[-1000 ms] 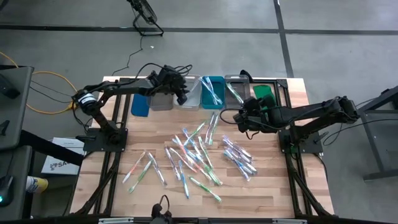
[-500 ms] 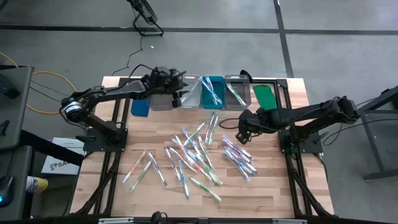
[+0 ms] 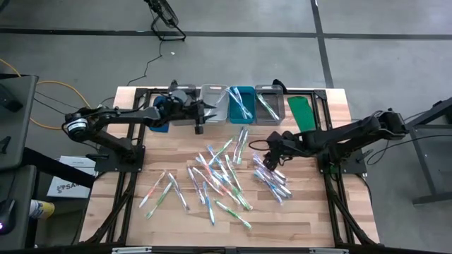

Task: Pick & Place Toothbrushes
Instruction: Put the violet toothbrush into the gray bin

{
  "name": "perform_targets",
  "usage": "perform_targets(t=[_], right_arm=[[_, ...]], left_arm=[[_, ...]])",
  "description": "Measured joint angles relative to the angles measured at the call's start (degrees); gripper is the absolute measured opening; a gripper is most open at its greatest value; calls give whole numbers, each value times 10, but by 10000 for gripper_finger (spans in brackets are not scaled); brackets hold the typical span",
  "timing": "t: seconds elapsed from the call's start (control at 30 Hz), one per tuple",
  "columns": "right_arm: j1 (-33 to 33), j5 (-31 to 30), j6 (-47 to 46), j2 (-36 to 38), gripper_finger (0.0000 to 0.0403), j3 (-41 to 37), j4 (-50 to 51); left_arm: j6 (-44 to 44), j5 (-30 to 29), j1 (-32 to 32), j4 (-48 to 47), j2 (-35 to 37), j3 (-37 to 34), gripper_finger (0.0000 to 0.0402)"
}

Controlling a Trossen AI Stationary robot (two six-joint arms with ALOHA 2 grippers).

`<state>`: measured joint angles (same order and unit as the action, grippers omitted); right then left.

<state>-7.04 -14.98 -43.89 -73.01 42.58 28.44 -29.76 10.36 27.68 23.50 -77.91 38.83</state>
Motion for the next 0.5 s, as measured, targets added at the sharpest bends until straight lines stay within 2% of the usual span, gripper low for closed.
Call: perform_targets(t=[0.2,0.37,0.5], right_arm=[[-1,-5,40,-48,215,-17,-55],[-1,-5,90,-115,215,-25,-104],[-1,-18,96,-152,215,-25,-133]], left_arm=[[-5,25,0,-1,0,-1,138],[-15,26,0,-2,0,-1,138],[-19,26,0,-11,0,-1,138]])
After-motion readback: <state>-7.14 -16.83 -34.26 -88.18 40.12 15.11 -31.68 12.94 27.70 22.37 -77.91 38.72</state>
